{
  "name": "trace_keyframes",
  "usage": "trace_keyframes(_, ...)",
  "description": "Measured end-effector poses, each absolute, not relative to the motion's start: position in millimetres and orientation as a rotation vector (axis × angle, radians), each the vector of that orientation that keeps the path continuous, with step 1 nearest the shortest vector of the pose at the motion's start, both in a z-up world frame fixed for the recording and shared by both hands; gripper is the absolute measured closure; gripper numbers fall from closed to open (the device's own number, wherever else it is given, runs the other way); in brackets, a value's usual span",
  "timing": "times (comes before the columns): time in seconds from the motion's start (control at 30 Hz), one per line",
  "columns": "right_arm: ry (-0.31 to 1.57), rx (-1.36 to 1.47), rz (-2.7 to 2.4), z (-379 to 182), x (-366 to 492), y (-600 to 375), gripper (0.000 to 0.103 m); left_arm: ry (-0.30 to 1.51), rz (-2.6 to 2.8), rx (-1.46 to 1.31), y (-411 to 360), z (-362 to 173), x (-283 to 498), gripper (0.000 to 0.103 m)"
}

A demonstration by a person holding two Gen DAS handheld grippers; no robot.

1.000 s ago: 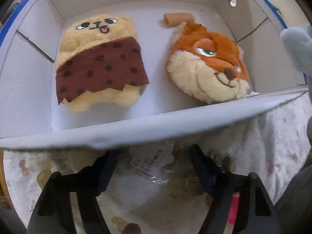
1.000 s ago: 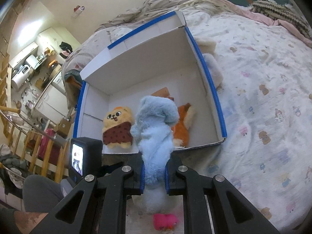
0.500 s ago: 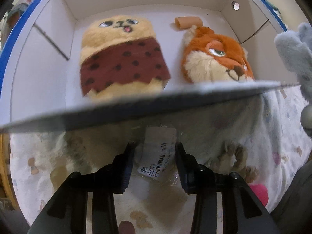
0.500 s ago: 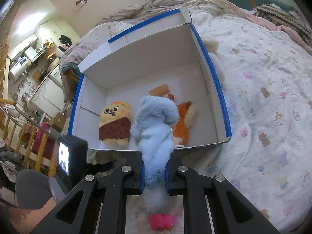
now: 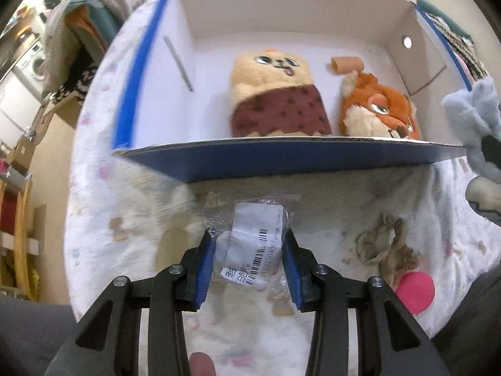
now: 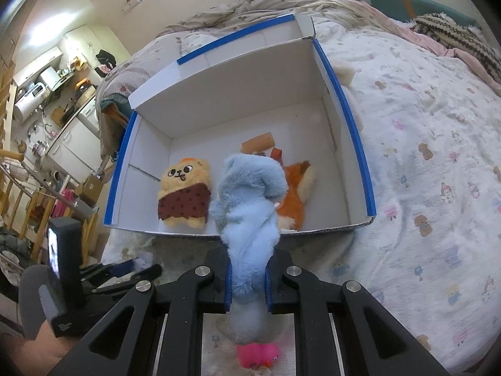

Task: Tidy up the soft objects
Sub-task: 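Grasp the clear bagged label packet with the left tool while the right tool holds the blue plush, then carry the packet with the left tool while the right tool carries the blue plush into the box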

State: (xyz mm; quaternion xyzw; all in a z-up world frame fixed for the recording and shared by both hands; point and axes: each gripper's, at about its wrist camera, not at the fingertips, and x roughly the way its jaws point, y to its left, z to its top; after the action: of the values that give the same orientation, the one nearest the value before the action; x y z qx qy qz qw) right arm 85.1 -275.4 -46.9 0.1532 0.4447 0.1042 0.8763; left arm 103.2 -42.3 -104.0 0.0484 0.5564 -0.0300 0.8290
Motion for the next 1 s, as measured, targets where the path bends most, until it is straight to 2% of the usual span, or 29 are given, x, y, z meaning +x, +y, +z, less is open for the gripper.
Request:
trace_keyframes(0.3, 0.875, 0.312, 0.240, -37.1, 76.3, -273.0, 0.087, 1.065, -0.017, 0.016, -34.1, -57.1, 72.4, 0.066)
trace_keyframes(0.6, 0.826, 0.310, 0.248, -26.1, 82.7, -274.1, 0.087, 0.916, -0.009, -0.026, -40.9, -0.4, 105.8, 0.066)
trace_keyframes(1.0, 0.730, 0.308, 0.248, -15.0, 128.3, -273.4, 0.086, 0.900, -0.020, 0.034, -62.2, 8.3, 153.0, 0.066)
